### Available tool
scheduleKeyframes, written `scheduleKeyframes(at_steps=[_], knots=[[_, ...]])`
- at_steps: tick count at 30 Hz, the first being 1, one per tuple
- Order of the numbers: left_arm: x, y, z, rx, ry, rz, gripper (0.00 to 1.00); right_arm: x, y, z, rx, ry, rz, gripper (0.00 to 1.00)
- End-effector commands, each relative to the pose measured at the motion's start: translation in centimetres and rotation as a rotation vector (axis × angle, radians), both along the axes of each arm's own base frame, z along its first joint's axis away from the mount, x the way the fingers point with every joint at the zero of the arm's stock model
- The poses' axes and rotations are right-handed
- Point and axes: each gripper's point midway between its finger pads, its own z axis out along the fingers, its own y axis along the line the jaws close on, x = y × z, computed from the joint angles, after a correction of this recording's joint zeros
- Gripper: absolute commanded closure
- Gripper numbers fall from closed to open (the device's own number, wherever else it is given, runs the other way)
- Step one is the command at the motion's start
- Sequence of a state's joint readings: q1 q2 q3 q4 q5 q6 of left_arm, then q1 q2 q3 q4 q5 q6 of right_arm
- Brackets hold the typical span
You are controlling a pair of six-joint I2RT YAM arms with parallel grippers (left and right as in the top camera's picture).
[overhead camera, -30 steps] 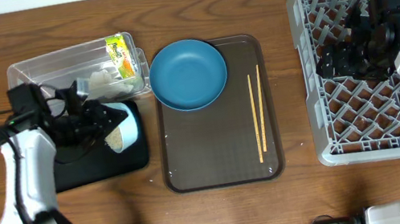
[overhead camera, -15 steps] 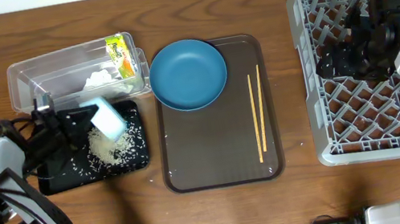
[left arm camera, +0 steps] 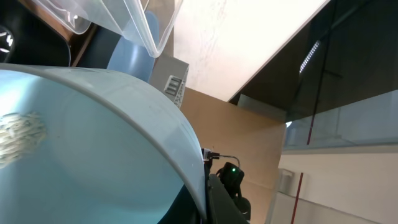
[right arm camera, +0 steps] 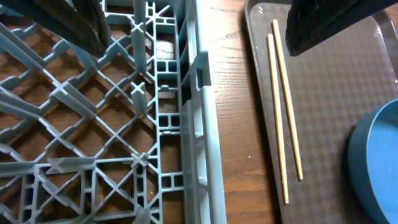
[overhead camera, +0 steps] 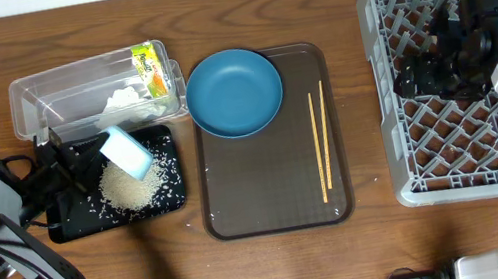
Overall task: Sort waste into correct bins and load items into the dishwasher rack
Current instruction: 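Tip the bowl over the black tray to pour out the rice, then tip the light-blue bowl over the black tray to pour out rice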
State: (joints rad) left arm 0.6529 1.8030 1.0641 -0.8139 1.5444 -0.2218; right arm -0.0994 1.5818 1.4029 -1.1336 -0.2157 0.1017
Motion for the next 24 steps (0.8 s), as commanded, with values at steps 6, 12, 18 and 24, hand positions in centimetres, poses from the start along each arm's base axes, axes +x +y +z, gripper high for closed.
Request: scheduleKeyframes(at_steps=[6, 12, 18, 24], knots=[[-0.1, 0.1, 0.3, -0.038, 0.003, 0.007, 0.94, -0.1, 0.0, -0.2, -0.006, 0.005, 0.013, 0.11], [0.2, 0.9, -3.1, 0.178, 0.046, -0.002, 0.94, -0.1, 0.0, -0.2, -0.006, 0.005, 0.013, 0.11], [0.4, 0.4, 0.3, 0.119, -0.202, -0.008, 0.94, -0.1, 0.0, -0.1, -0.006, 0.005, 0.013, 0.11], [0.3, 0.6, -1.4, 0.163, -0.078, -0.011, 0.94, -0.1, 0.0, -0.1, -0.005, 0.005, 0.013, 0.11]])
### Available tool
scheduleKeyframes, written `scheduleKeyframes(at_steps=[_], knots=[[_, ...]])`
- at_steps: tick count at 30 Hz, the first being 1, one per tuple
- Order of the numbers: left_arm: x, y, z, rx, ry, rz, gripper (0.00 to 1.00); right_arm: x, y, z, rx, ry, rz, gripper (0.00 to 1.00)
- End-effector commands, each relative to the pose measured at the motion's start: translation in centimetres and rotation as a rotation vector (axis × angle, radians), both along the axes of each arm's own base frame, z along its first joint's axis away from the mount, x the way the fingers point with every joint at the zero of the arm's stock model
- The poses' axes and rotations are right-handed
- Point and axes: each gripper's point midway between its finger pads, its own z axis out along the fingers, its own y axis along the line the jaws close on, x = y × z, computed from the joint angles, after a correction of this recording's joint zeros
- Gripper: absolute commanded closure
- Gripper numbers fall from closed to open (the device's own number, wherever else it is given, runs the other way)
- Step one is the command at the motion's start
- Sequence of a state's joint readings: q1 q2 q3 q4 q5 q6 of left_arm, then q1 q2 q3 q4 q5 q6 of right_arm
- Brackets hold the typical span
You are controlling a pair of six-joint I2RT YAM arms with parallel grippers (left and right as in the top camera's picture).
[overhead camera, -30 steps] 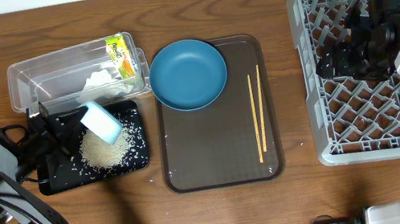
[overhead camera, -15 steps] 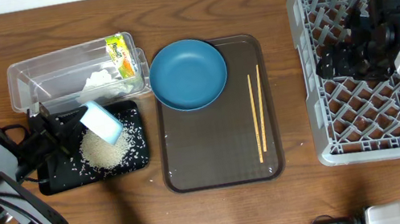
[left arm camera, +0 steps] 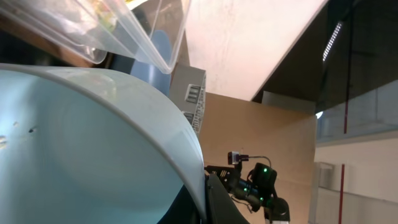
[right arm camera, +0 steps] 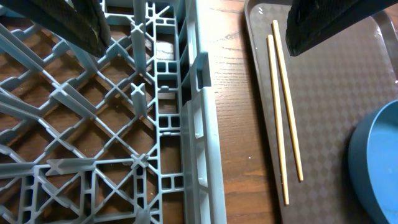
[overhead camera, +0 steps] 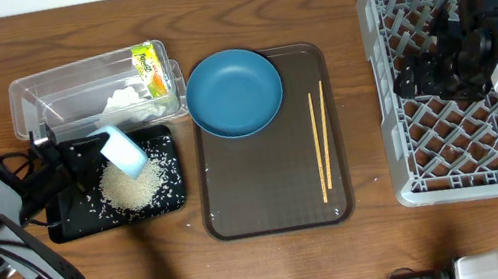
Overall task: Sort waste into correct bins and load items into the dishwasher rack
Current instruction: 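Tip the light-blue bowl over the black tray to pour out rice, then set the empty light-blue bowl down on the brown tray with left gripper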
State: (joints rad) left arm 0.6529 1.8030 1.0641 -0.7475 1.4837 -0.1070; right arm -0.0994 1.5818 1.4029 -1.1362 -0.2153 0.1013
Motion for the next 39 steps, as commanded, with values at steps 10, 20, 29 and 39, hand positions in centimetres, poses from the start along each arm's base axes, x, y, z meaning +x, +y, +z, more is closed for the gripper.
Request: scheduleKeyframes(at_steps=[10, 20, 29, 39], knots=[[0.1, -0.7, 1.9, -0.018, -0.125, -0.024, 0.94, -0.2, 0.0, -0.2, -0.005, 0.009, 0.013, 0.1], [-0.9, -3.2, 2.0, 0.059, -0.097, -0.093, 0.94, -0.2, 0.0, -0.2, -0.004, 0.008, 0.013, 0.1], [-4.4, -12.3, 1.5, 0.537, -0.073, -0.416, 0.94, -0.1, 0.0, -0.2, -0.004, 0.006, 0.013, 0.1], [-7.2, -22.8, -3.3, 0.955, -0.081, -0.724, 0.94, -0.1, 0.0, -0.1, -0.004, 0.005, 0.013, 0.1]])
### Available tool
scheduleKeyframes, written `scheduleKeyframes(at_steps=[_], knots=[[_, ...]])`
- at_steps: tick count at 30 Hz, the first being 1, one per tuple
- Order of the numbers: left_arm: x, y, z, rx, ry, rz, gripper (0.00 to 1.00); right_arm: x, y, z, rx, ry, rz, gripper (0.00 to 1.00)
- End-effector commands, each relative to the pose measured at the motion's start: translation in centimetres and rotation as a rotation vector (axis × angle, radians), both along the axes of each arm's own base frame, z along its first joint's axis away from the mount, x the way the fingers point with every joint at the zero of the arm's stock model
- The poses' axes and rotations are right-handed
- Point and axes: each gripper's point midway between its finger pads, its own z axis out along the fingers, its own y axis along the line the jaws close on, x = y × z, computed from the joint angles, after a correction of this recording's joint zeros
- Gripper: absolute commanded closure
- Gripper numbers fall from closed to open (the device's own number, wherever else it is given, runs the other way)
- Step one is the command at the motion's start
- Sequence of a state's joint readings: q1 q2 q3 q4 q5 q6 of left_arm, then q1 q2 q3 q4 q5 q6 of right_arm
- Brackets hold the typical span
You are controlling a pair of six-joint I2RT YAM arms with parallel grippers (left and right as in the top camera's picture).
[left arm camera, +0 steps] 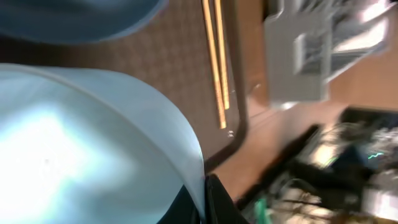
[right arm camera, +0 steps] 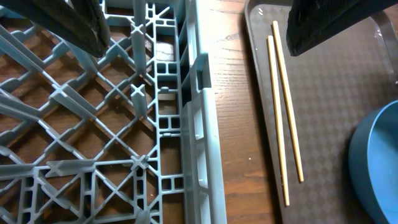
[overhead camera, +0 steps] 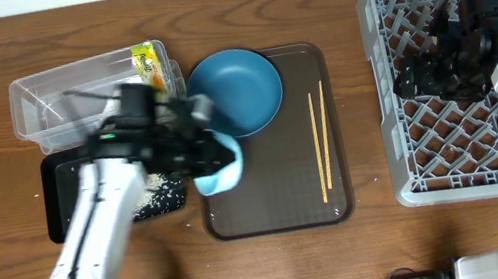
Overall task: Sort waste into correct bins and load items into the dishwasher rack
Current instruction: 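Set the empty light-blue bowl down on the brown tray with left gripper, then grasp the light-blue bowl on the brown tray with the right gripper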
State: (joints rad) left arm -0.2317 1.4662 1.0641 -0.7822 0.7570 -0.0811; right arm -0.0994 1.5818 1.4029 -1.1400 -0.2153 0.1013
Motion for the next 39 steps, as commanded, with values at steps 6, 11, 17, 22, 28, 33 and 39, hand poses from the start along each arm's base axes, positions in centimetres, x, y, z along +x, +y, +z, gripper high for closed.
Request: scheduleKeyframes(at_steps=[6, 11, 17, 22, 28, 33, 39], knots=[[0.0, -6.7, -4.7, 0.218, -0.08, -0.06, 0.94, 0.0, 0.0, -0.1, -0.005, 0.002, 0.013, 0.1], [-0.6, -9.2, -6.8, 0.252, -0.09, -0.091, 0.93, -0.1, 0.0, -0.1, -0.005, 0.002, 0.013, 0.1], [-0.4, -9.4, -7.1, 0.272, -0.105, -0.093, 0.83, 0.0, 0.0, -0.1, -0.005, 0.001, 0.013, 0.1], [0.5, -8.5, -6.7, 0.27, -0.106, -0.061, 0.67, 0.1, 0.1, -0.1, -0.005, -0.005, 0.016, 0.11], [1.1, -4.4, -4.3, 0.29, -0.071, 0.036, 0.64, 0.6, 2.1, 0.2, -0.007, -0.037, 0.101, 0.11], [1.4, 2.4, -1.8, 0.38, -0.062, 0.204, 0.6, 0.7, 6.4, 0.5, 0.014, -0.076, 0.25, 0.12], [0.8, 10.0, 0.1, 0.494, -0.045, 0.414, 0.53, 0.1, 12.5, -0.1, 0.018, -0.093, 0.43, 0.18]])
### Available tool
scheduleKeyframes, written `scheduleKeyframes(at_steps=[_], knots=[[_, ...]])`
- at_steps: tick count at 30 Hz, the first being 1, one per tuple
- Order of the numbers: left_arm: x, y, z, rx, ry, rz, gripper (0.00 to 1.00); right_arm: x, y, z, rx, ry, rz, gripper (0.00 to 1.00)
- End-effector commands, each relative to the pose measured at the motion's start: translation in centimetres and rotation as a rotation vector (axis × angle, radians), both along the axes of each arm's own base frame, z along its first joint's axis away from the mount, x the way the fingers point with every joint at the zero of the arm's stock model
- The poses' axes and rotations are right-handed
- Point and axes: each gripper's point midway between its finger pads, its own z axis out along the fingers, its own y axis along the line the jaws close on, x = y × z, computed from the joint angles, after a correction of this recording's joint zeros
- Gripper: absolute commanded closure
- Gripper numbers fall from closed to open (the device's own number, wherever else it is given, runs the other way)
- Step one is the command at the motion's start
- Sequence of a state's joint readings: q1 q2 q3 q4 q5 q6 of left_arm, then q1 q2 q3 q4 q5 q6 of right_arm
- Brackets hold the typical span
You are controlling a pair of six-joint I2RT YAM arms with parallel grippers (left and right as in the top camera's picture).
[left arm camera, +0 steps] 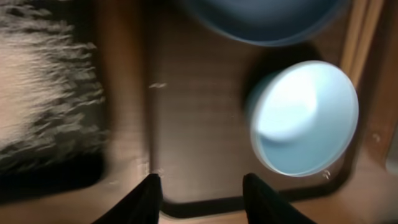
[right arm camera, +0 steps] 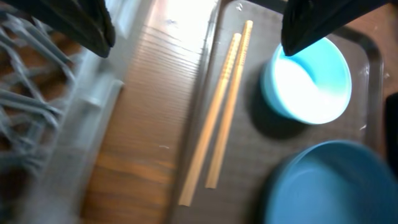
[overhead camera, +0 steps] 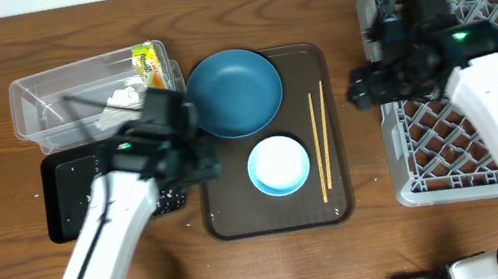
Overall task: Sort waste into correct bins and load items into the dishwasher rack
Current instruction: 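Grasp the light-blue bowl on the brown tray with the right gripper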
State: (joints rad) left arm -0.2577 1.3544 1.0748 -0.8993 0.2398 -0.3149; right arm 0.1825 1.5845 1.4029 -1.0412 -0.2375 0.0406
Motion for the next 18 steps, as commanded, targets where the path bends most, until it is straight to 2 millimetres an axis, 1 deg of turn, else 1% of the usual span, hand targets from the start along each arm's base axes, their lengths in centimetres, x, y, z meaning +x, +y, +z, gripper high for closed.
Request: scheduleKeyframes(at_steps=[1, 5, 9, 12, 14, 18], knots=[[0.5, 3.5, 1.3, 0.063, -0.041, 0.099, 0.53, -0.9, 3.1, -1.1, -0.004, 0.023, 0.108, 0.2], [0.5, 5.3, 1.5, 0.064, -0.036, 0.163, 0.51, -2.0, 6.2, -3.6, -0.042, 0.084, 0.202, 0.25], [0.5, 5.5, 1.4, 0.065, -0.03, 0.171, 0.51, -3.3, 8.3, -6.4, -0.07, 0.169, 0.258, 0.36], [0.5, 5.5, 1.4, 0.065, -0.03, 0.171, 0.51, -4.1, 9.3, -8.9, -0.091, 0.247, 0.259, 0.42], [0.5, 5.5, 1.4, 0.065, -0.03, 0.171, 0.51, -4.6, 9.6, -10.4, -0.107, 0.289, 0.267, 0.46], [0.5, 5.5, 1.4, 0.065, -0.03, 0.171, 0.51, -5.6, 10.2, -13.3, -0.141, 0.368, 0.289, 0.57]])
